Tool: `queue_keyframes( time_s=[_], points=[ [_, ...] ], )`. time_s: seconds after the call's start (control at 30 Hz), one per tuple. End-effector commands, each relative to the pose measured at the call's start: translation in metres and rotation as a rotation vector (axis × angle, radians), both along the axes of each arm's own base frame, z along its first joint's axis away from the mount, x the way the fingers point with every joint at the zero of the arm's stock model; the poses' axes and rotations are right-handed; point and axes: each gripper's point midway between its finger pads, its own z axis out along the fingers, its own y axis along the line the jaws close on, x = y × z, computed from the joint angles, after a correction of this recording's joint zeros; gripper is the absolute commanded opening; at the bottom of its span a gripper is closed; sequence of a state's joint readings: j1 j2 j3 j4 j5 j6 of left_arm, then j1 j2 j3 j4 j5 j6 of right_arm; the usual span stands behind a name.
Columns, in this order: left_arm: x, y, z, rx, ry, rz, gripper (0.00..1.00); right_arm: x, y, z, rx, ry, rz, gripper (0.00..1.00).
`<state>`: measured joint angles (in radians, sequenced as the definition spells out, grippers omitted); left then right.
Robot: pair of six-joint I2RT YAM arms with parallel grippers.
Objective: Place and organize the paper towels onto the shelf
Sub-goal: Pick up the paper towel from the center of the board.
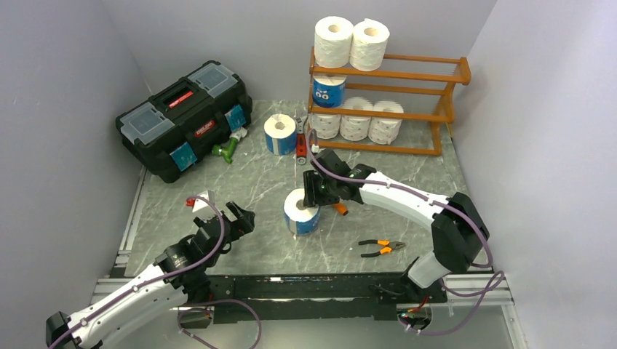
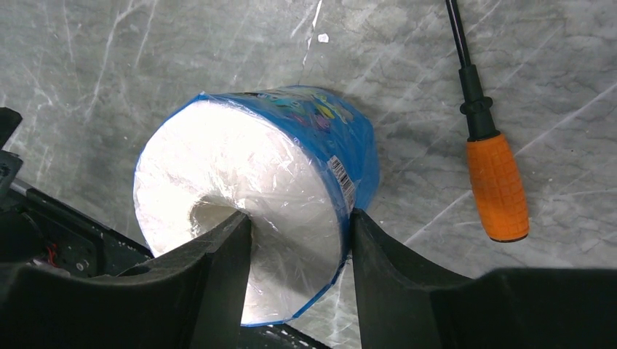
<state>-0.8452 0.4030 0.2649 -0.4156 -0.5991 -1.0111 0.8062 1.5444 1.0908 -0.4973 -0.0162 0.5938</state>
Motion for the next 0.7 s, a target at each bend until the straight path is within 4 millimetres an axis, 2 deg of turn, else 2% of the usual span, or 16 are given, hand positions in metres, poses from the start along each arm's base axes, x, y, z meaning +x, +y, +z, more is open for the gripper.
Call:
queue_keyframes(
  time_s=[0.0, 0.07, 0.17, 0.23, 0.5, 0.6, 0.67],
  points=[
    [0.001, -0.001, 0.002, -0.020, -0.012, 0.005, 0.94, 0.021, 0.003, 0.056, 0.100, -0.098, -0.052, 0.35],
    [0.001, 0.000, 0.003, -0.019, -0.014, 0.007, 0.94, 0.030, -0.007, 0.066, 0.140, -0.101, -0.097, 0.33],
    [0.001, 0.001, 0.003, -0.018, -0.015, 0.008, 0.93, 0.048, -0.031, 0.078, 0.227, -0.088, -0.199, 0.27],
    [0.000, 0.001, 0.003, -0.021, -0.016, 0.008, 0.93, 0.058, -0.050, 0.086, 0.281, -0.086, -0.282, 0.26],
    [-0.002, -0.001, 0.004, -0.027, -0.021, -0.016, 0.93, 0.113, -0.143, 0.147, 0.338, -0.276, -0.682, 0.24],
    [-0.003, -0.002, 0.007, -0.021, -0.022, -0.029, 0.93, 0.131, -0.173, 0.157, 0.306, -0.314, -0.803, 0.23],
    [-0.004, -0.002, 0.008, -0.017, -0.020, -0.035, 0.93, 0.144, -0.186, 0.160, 0.310, -0.313, -0.854, 0.23]
  ],
)
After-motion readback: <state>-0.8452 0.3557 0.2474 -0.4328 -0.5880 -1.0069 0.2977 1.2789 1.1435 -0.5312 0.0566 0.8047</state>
